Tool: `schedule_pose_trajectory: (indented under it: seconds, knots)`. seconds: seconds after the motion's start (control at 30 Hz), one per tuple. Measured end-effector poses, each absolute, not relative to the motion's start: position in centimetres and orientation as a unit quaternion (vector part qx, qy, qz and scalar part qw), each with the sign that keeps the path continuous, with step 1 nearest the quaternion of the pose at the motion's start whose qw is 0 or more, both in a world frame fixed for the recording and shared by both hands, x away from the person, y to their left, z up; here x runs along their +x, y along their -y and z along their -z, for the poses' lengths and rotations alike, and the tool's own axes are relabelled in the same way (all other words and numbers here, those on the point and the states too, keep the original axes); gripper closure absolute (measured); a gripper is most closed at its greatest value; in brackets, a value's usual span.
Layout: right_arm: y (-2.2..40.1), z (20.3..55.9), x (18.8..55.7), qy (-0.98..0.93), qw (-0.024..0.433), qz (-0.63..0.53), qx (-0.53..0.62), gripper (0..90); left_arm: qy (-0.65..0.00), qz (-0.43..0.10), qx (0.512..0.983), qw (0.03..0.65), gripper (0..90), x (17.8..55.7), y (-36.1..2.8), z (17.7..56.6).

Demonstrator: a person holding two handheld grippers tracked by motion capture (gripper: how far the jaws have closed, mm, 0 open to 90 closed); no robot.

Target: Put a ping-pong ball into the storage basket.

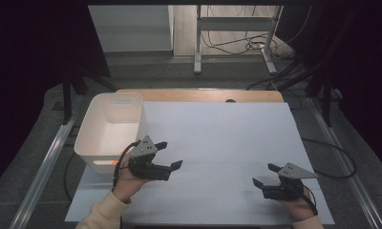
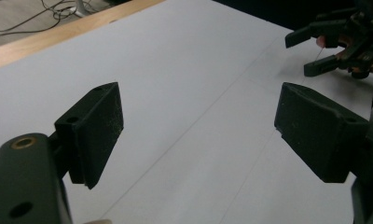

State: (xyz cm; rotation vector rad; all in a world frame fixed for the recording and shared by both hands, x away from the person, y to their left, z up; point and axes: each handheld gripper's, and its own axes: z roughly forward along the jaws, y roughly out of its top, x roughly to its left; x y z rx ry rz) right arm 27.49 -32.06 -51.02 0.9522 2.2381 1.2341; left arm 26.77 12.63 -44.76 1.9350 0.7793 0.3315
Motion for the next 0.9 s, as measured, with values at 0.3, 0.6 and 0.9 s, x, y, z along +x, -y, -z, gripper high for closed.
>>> schedule_pose_trajectory:
  seconds: [0.3,0.6,0.9]
  knots:
    - [32.0,51.0,27.3,-0.803,0.202,-0.447,0.338,16.6,-0.336,-0.124,0.806,0.472,15.9,26.3,-12.9,47.4]
    - [32.0,51.1,27.3,-0.805,0.195,-0.448,0.336,16.6,-0.358,-0.131,0.803,0.457,15.8,25.6,-14.5,49.7]
    - [31.7,51.1,27.0,-0.81,0.184,-0.451,0.328,16.5,-0.365,-0.14,0.802,0.452,15.9,25.0,-15.8,50.3]
